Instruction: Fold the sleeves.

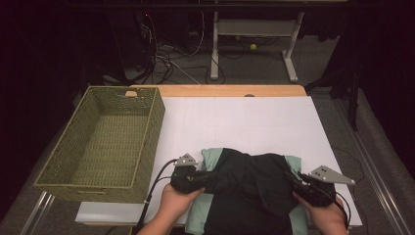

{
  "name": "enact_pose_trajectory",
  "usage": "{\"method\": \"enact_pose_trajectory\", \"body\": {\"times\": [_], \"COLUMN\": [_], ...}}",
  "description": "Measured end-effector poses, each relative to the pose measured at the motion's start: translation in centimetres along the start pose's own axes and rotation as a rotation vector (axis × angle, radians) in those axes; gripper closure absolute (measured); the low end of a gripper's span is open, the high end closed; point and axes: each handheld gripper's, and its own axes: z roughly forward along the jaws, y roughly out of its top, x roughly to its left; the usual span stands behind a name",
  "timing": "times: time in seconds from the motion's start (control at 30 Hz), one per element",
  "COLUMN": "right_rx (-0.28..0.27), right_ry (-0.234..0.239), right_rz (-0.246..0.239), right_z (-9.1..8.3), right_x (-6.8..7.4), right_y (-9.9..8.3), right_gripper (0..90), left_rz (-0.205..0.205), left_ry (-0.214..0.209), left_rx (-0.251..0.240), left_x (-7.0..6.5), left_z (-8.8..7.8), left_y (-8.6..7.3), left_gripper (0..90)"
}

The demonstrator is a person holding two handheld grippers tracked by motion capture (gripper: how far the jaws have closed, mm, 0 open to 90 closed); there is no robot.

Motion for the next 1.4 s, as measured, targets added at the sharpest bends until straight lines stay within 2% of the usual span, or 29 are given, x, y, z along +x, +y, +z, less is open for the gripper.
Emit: {"method": "enact_pose_trajectory", "body": {"times": [0.07,0.27,0.33,0.4,0.47,0.5,0.57,0.67,0.73,0.83,0.9,0.97,1.03,1.1,1.13,1.23,1.27,1.37,1.4], "right_rx": [0.004,-0.013,-0.001,0.035,0.068,0.075,0.075,0.056,0.035,0.005,-0.013,-0.029,-0.049,-0.069,-0.075,-0.083,-0.081,-0.073,-0.068], "right_ry": [-0.025,-0.052,-0.059,-0.068,-0.064,-0.055,-0.038,-0.035,-0.037,-0.049,-0.063,-0.069,-0.069,-0.069,-0.065,-0.052,-0.041,0.004,0.017], "right_rz": [-0.004,-0.004,0.003,0.002,0.01,0.024,0.024,0.004,0.012,0.003,-0.011,-0.029,-0.04,-0.051,-0.056,-0.091,-0.094,-0.111,-0.125], "right_z": [1.0,4.0,5.1,6.2,6.9,7.0,6.7,6.0,5.2,3.9,2.9,1.8,0.8,0.0,-0.4,-1.0,-1.0,-0.8,-0.7], "right_x": [-0.4,-1.9,-2.6,-3.1,-3.4,-3.6,-3.6,-3.5,-3.5,-3.4,-3.3,-2.9,-2.5,-1.9,-1.5,-0.3,0.2,1.7,2.2], "right_y": [0.8,3.3,3.9,4.1,4.0,3.9,3.8,3.6,3.5,3.5,3.4,3.3,3.1,2.8,2.6,2.1,1.9,1.3,1.1], "right_gripper": [74.9,74.9,74.8,73.7,67.8,61.2,48.9,30.6,23.9,18.9,17.4,17.4,17.4,17.6,18.7,22.6,24.5,31.2,35.3], "left_rz": [-0.006,-0.045,-0.057,-0.063,-0.063,-0.057,-0.055,-0.048,-0.039,-0.02,-0.003,0.015,0.02,0.058,0.073,0.117,0.131,0.144,0.154], "left_ry": [0.017,0.057,0.091,0.114,0.132,0.141,0.162,0.174,0.186,0.221,0.223,0.205,0.154,0.12,0.107,0.096,0.1,0.11,0.116], "left_rx": [-0.006,-0.033,-0.013,0.023,0.039,0.042,0.033,0.008,0.0,-0.012,-0.036,-0.06,-0.092,-0.123,-0.124,-0.087,-0.068,-0.007,0.005], "left_x": [0.6,2.6,3.3,3.9,4.1,4.0,3.8,3.3,3.0,2.3,1.7,1.0,0.2,-0.9,-1.3,-2.3,-2.4,-2.6,-2.6], "left_z": [0.3,1.0,1.5,2.1,2.3,2.2,1.8,0.8,0.2,-0.5,-1.2,-1.7,-2.2,-2.5,-2.4,-1.2,-0.5,1.6,2.2], "left_y": [0.8,2.8,2.9,2.8,2.7,2.6,2.6,2.6,2.5,2.4,2.3,2.2,2.3,2.7,2.9,3.6,3.7,4.2,4.4], "left_gripper": [75.7,75.3,75.0,72.7,63.8,57.4,44.1,30.5,22.3,13.2,12.3,12.4,12.7,17.6,20.6,22.9,27.4,28.2,33.6]}}
